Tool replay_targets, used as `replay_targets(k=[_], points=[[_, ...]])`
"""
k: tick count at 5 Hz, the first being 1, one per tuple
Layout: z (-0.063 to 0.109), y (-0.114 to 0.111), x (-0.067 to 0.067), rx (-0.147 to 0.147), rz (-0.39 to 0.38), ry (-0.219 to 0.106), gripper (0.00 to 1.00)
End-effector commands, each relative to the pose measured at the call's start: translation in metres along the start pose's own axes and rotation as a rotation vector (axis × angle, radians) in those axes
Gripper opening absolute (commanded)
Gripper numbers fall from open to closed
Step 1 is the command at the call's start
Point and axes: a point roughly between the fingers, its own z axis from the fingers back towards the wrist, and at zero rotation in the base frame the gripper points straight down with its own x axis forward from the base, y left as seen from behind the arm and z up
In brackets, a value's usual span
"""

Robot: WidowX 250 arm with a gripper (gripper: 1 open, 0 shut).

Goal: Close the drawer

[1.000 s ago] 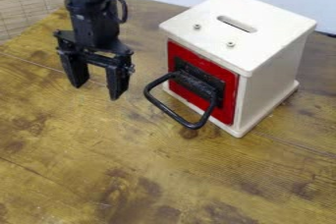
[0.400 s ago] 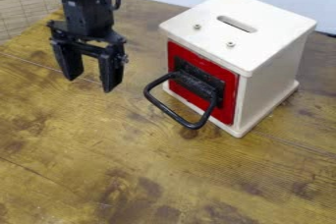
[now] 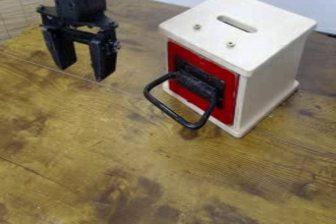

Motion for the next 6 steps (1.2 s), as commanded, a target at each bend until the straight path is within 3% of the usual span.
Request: replay_targets(k=[1, 3, 6], points=[[0.045, 0.011, 0.000, 0.024, 0.001, -0.123, 1.00], [0.039, 0.017, -0.002, 0.028, 0.012, -0.122, 1.00], [0.034, 0.009, -0.008, 0.038, 0.036, -0.122, 1.00]])
